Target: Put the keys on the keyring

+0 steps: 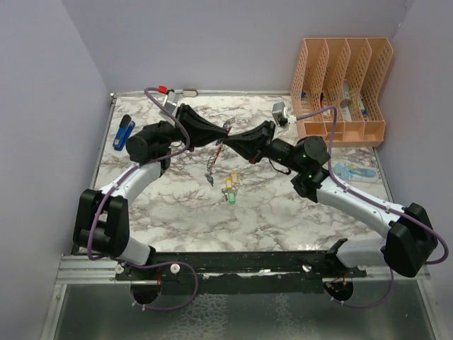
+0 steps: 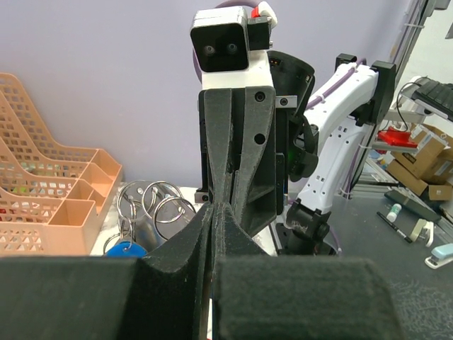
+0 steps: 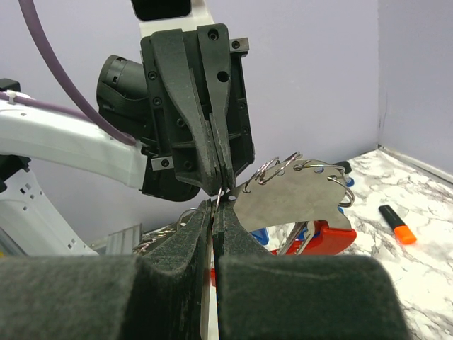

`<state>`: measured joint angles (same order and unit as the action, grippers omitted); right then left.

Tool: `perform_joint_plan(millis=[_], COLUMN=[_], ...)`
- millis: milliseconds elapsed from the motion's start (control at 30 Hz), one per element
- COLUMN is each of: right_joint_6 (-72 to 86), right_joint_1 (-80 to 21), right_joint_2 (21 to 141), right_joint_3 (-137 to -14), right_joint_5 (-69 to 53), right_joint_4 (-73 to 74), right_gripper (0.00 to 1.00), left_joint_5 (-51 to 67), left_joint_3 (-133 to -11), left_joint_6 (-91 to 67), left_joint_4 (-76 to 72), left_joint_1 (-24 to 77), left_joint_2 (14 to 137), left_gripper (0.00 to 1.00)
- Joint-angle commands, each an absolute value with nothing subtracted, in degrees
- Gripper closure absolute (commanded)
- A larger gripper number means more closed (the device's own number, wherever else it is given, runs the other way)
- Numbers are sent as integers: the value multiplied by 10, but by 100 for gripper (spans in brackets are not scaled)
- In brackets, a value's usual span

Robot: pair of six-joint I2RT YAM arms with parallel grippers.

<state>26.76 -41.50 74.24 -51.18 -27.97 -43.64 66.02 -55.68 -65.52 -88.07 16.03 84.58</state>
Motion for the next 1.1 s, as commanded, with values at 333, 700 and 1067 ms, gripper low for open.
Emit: perform_joint_plan(millis=[333, 700, 1067], right_joint_6=[274, 266, 217], right_joint_1=[-418, -418, -418], right_joint_2=[728, 721, 700], right_joint_3=[-521, -520, -519], right_joint_5=[-267, -263, -216], right_joint_4=[-536, -525, -426], right_gripper=[98, 98, 59], left_joint_5=[709, 715, 828], left_joint_3=[-517, -520, -603], left_joint_6=[-656, -659, -677], left_joint_4=[-1022, -1023, -974], left_joint_1=[201, 204, 189], left_joint_2=[851, 851, 855], left_gripper=[94, 100, 100])
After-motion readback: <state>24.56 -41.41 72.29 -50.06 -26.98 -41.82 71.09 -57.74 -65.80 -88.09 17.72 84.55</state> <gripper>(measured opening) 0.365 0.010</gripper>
